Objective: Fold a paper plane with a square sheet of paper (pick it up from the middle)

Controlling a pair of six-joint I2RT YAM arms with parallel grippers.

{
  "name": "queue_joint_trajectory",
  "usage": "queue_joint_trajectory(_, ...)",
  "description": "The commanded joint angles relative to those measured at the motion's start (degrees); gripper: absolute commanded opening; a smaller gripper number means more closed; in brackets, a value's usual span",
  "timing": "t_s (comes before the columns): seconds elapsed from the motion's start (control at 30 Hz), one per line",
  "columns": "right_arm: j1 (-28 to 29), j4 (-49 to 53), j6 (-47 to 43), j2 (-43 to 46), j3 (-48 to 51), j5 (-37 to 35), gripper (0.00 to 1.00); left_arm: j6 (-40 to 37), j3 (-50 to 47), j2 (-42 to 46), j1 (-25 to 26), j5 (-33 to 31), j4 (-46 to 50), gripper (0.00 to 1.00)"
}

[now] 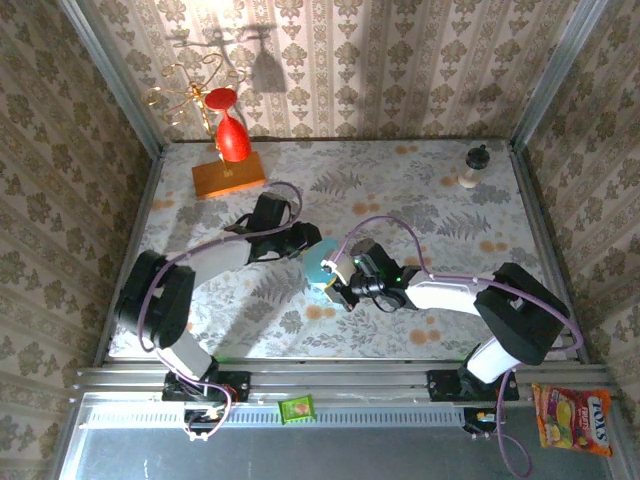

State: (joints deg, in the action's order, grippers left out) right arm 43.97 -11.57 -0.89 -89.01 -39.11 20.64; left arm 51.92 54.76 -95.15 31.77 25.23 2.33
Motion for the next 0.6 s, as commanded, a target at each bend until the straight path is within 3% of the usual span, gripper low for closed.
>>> queue_joint_trajectory(0.0,-0.3,2.0,2.3,1.5,1.3,3.5,0.08,-2.7,2.7,-4.4,1.0,0.1,2.7,0.30)
queue_joint_trajectory(0.4,-2.3,6.1,5.6,-1.9,-2.5,4.3,0.08,-4.2,4.9,-13.0,1.0,1.3,2.9,0.19)
queue_joint_trajectory(0.57,-3.2,8.9,7.3,-3.4,-4.7,1.6,0.09,-4.9,4.8,-14.7,1.0,2.1,2.9,0.18)
